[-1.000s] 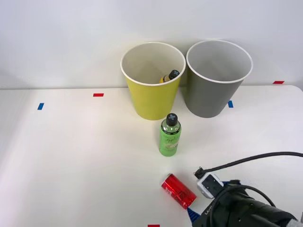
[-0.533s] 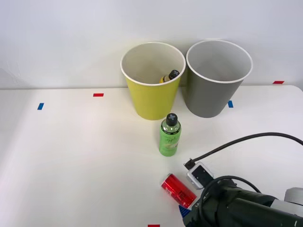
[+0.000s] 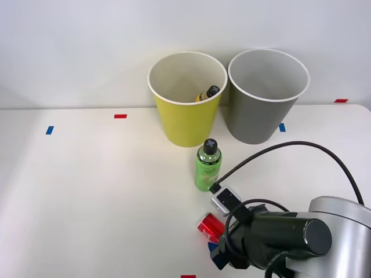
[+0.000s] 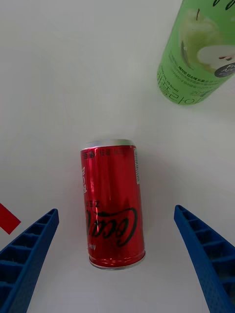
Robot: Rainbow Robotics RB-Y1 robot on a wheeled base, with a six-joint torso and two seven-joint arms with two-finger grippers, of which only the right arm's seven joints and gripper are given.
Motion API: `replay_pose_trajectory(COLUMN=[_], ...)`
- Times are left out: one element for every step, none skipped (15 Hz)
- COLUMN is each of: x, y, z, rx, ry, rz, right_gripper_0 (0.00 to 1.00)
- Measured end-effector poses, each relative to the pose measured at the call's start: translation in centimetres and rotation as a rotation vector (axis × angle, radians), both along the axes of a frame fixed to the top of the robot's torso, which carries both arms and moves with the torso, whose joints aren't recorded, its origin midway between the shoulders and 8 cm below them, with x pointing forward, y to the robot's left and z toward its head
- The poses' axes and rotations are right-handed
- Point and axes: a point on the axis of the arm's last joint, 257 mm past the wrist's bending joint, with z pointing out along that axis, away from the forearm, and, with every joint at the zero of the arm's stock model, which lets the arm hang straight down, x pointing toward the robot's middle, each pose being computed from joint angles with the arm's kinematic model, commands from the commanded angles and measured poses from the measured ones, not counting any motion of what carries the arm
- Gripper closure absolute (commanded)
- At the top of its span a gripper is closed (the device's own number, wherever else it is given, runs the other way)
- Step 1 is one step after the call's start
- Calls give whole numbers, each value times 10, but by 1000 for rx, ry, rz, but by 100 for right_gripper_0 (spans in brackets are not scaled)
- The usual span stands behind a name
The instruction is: Put cans in the gray bin, plastic bottles in the light green bin
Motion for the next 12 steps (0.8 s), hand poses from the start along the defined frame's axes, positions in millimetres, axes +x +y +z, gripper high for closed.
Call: replay_pose_trajectory(x=[0,1,3,6,9,12,13,16,18,19,21,23], y=[4,8,13,17,19,20,20,21,21,20,20,20], z=[-2,-4,-7,-9,-12,-15,-16,-15,-15,-15,-17,-19], rx=[5,12,19,22,21,9,-8,-21,-27,-32,-37,-43], ry=[13,23,33,39,45,54,56,53,49,48,46,44], rz=[-2,-6,-12,-17,-24,-31,-38,-42,-44,-47,-47,-48], right_gripper_0=[19,19,19,19,20,19,20,19,20,20,20,20])
